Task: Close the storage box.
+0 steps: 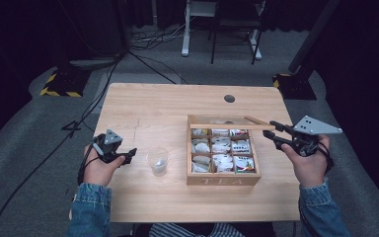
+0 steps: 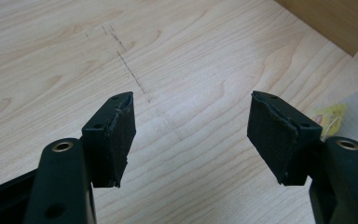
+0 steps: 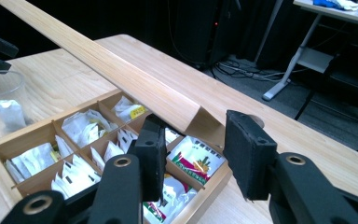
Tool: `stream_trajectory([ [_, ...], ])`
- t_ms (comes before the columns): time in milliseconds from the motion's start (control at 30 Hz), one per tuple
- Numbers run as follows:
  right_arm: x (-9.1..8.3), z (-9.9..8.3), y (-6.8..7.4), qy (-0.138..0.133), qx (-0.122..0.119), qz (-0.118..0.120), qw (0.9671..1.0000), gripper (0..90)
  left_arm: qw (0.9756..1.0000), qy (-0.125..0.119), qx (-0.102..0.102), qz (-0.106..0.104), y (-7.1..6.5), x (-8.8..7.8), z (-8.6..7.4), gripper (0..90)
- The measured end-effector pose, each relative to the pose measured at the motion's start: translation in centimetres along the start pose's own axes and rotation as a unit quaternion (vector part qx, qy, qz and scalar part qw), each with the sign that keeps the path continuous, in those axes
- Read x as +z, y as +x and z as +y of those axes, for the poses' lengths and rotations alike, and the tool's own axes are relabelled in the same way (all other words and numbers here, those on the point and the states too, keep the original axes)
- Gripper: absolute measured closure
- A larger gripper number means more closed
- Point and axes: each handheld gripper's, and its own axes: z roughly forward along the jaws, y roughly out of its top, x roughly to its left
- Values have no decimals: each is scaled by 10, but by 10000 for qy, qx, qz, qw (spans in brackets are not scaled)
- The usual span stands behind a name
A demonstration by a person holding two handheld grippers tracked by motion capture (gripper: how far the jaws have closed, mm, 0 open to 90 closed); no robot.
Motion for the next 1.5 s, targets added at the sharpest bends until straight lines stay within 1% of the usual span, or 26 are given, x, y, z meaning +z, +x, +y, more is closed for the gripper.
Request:
stream_trajectory([
  [133, -1, 1, 1, 108, 9, 26, 9999, 601, 10000, 79, 3, 27, 0, 3, -5, 329],
  [267, -2, 0, 2, 199, 6, 69, 9998, 603, 9998, 189, 18, 48, 0, 7, -12, 328],
  [467, -3, 0, 4, 352, 5, 110, 9993, 602, 9997, 224, -56, 51, 2, 13, -19, 328],
  [533, -4, 0, 5, 459, -13, 141, 9988, 600, 9996, 266, 5, 67, 2, 15, -20, 323],
  [633, -5, -1, 6, 513, -36, 167, 9985, 599, 9993, 337, 86, 102, 1, 17, -21, 321],
  [667, -5, -1, 7, 540, -24, 176, 9984, 599, 9994, 317, 58, 96, -1, 18, -21, 320],
  [700, -5, -2, 7, 569, -24, 195, 9982, 597, 9993, 344, 101, 94, -1, 19, -21, 320],
  [900, -6, -3, 9, 699, -29, 219, 9973, 593, 9984, 518, 213, 123, -1, 23, -23, 321],
  [967, -6, -3, 9, 744, -15, 235, 9970, 591, 9983, 545, 171, 129, -1, 25, -24, 322],
  [1000, -6, -3, 9, 764, -25, 232, 9968, 590, 9982, 571, 148, 97, -1, 25, -24, 322],
  [1033, -6, -4, 10, 793, -21, 235, 9966, 589, 9980, 592, 173, 104, -1, 25, -24, 322],
  [1167, -6, -4, 10, 842, -41, 258, 9961, 586, 9978, 646, 139, 82, 0, 27, -26, 322],
  [1200, -6, -5, 11, 863, -29, 260, 9959, 585, 9973, 711, 167, 82, 1, 28, -27, 320],
  [1233, -6, -5, 11, 886, -38, 259, 9957, 584, 9973, 718, 114, 92, 1, 28, -27, 320],
  [1300, -6, -5, 11, 909, -43, 262, 9955, 583, 9966, 797, 134, 128, 3, 29, -29, 320],
  [1333, -6, -5, 11, 920, -48, 264, 9954, 582, 9970, 760, 100, 115, 3, 29, -30, 318],
  [1367, -6, -5, 12, 942, -49, 262, 9952, 581, 9981, 615, 35, 101, 4, 30, -33, 315],
  [1400, -6, -5, 12, 966, -52, 269, 9949, 580, 9982, 592, -85, 1, 5, 31, -35, 321],
  [1433, -6, -6, 12, 996, -64, 272, 9946, 580, 9983, 546, -202, -39, 6, 31, -36, 320],
  [1467, -6, -6, 12, 1011, -83, 280, 9944, 579, 9984, 534, -160, -41, 8, 31, -37, 316],
  [1500, -6, -6, 12, 1026, -86, 284, 9943, 577, 9984, 532, -206, -26, 9, 31, -37, 316],
])
